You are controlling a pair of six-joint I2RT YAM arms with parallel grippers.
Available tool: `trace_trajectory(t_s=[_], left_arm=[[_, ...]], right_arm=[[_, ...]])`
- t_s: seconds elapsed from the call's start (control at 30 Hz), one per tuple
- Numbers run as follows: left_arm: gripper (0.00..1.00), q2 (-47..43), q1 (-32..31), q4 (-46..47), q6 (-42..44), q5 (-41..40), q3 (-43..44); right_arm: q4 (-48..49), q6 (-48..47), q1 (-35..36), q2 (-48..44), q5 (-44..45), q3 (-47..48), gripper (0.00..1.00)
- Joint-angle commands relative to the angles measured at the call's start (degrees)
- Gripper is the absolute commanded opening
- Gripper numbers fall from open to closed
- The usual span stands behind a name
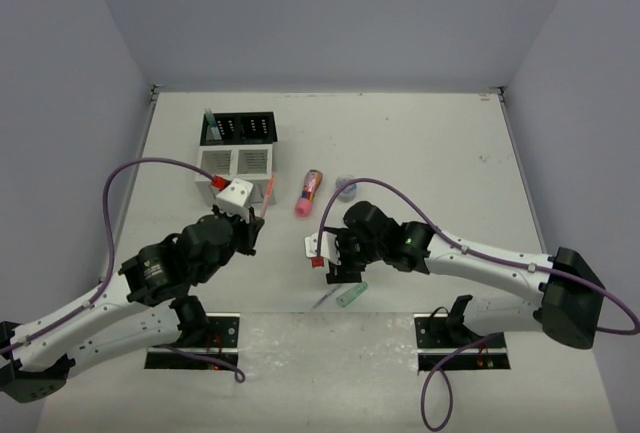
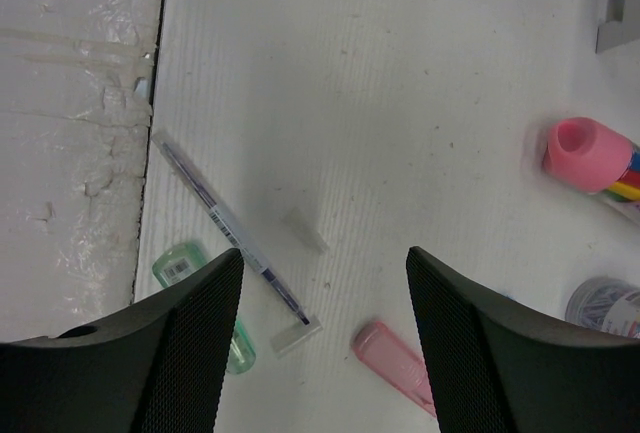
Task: Sort the stationery into containers
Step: Pick up the pen cap from the center of the board.
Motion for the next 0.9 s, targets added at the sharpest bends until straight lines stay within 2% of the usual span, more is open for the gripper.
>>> trace_trajectory(t_s=[0.0, 0.23, 0.33, 0.47, 0.53, 0.6, 0.63, 0.73, 0.8, 0.87], left_arm=[[0.0, -1.0, 0.2, 2.5, 2.2, 1.2, -0.4], [0.0, -1.1, 0.2, 2.7, 2.1, 1.0, -0.7], [0.0, -1.0, 0.2, 2.8, 2.2, 1.2, -0.7], [0.0, -0.8, 0.2, 2.9, 2.3, 1.7, -0.7], [0.0, -0.8, 0.2, 2.9, 2.4, 1.8, -0.8], [0.0, -0.9, 0.2, 2.9, 2.4, 1.8, -0.8], [0.0, -0.9, 0.2, 2.9, 2.3, 1.8, -0.8], [0.0, -1.0, 0.3, 3.0, 2.3, 1.9, -0.9], [0.0, -0.9, 0.3, 3.1, 2.4, 2.0, -0.9], [0.0, -0.8, 0.4, 3.1, 2.4, 2.1, -0.9]], right_arm=[[0.9, -3.3, 0.0, 2.3, -1.6, 1.1, 0.67], [1.6, -2.3, -0.1, 8.0, -1.7, 3.2, 0.6], [8.5, 5.2, -0.1, 7.2, -2.3, 1.1, 0.57], [14.3, 23.2, 0.1, 7.0, 3.3, 2.1, 0.49], [16.5, 34.0, 0.4, 7.0, 10.9, 2.6, 0.49], [17.4, 47.2, 0.4, 6.2, 23.6, 2.1, 0.51], [16.8, 53.2, 0.5, 5.9, 26.5, 2.2, 0.53], [2.7, 79.5, 0.6, 6.3, 43.0, 6.2, 0.6], [-4.7, 92.6, 0.7, 7.4, 45.8, 8.5, 0.61], [-6.2, 98.6, 1.6, 8.1, 46.1, 8.3, 0.6]])
